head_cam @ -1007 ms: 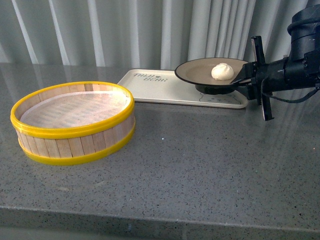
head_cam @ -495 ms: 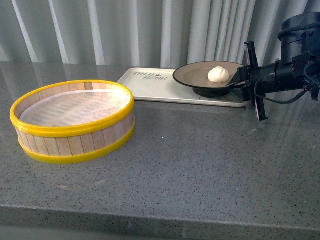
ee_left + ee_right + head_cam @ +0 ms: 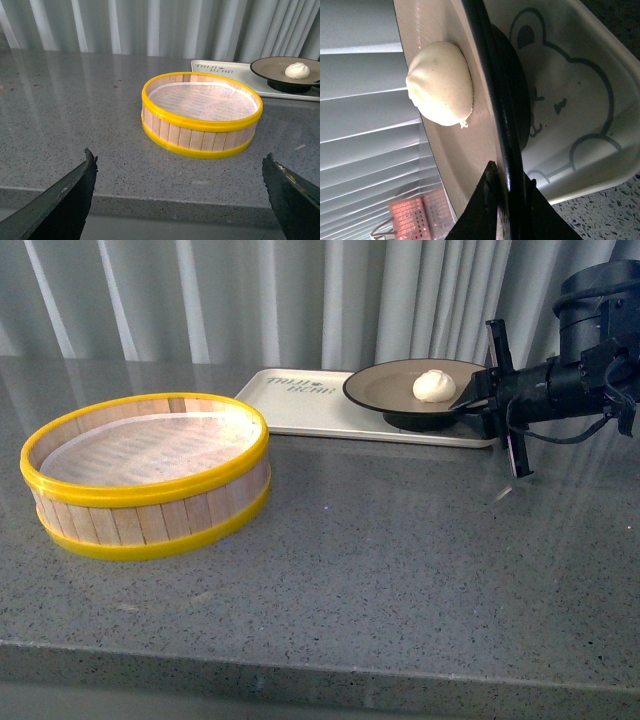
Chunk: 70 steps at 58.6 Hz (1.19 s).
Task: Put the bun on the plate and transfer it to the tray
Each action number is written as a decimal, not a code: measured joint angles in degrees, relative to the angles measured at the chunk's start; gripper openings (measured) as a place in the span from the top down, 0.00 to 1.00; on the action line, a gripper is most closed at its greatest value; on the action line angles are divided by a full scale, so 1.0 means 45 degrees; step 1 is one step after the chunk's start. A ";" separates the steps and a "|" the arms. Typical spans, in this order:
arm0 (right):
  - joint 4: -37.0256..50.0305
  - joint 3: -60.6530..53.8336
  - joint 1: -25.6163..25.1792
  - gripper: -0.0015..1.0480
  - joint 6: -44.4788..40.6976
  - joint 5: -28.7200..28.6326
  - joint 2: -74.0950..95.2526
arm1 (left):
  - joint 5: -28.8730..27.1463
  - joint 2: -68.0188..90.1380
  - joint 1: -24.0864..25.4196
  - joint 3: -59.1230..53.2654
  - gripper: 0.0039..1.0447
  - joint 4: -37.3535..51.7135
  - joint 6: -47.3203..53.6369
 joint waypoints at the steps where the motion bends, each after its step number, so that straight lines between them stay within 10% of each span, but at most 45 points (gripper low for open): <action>1: 0.0000 0.0000 0.0000 0.97 -0.0005 0.0000 0.0000 | 0.0000 0.0000 0.0000 0.0000 0.06 0.0000 0.0000; 36: 0.0695 -0.1409 0.0005 0.07 0.0029 -0.0005 -0.1239 | 0.0000 0.0000 0.0000 0.0000 0.06 0.0000 0.0000; 70: 0.1753 -0.8961 0.1656 0.08 0.0520 0.2249 -0.8306 | 0.0000 -0.0005 0.0000 0.0000 0.06 0.0000 0.0000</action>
